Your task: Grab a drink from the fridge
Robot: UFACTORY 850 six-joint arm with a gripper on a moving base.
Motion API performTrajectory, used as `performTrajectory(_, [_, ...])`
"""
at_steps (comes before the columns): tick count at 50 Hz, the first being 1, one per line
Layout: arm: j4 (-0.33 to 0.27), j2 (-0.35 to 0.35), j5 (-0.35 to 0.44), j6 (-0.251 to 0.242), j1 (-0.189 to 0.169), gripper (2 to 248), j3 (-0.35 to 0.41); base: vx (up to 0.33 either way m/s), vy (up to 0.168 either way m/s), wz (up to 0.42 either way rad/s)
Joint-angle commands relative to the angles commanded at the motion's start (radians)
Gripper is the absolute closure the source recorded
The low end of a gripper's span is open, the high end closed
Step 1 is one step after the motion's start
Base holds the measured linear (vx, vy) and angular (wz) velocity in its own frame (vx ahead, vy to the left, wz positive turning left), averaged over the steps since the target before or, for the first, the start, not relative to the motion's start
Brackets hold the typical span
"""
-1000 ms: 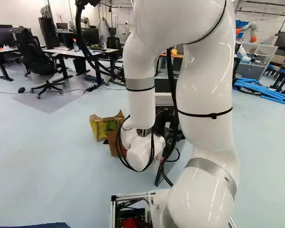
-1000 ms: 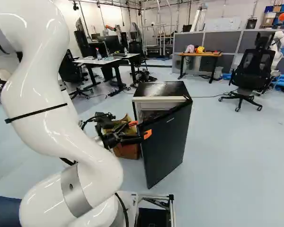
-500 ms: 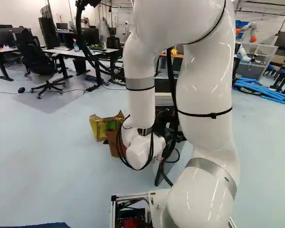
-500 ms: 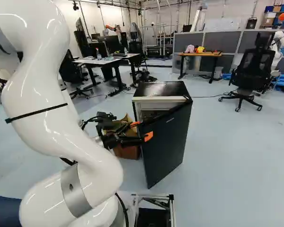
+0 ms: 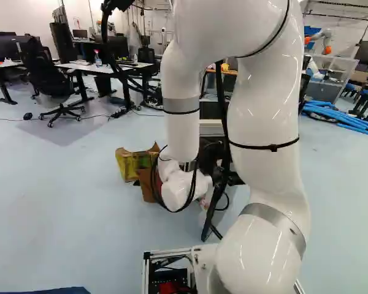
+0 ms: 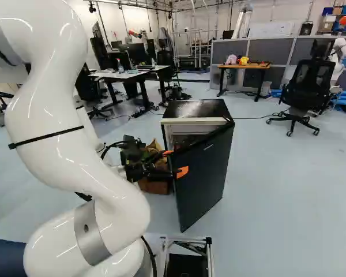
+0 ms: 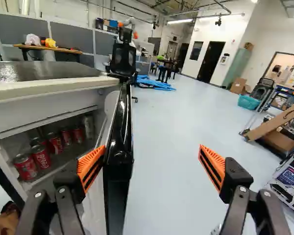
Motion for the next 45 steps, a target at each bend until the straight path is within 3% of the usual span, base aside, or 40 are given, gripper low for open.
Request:
performTrajectory(23, [0.130,0.000,0.000,0.000,-0.058,3,-0.023,0.000,0.000,0.000])
performTrajectory(45, [0.238,0.004,-0.021,0.000,-0.135,3,-0.056,0.000,0.000,0.000])
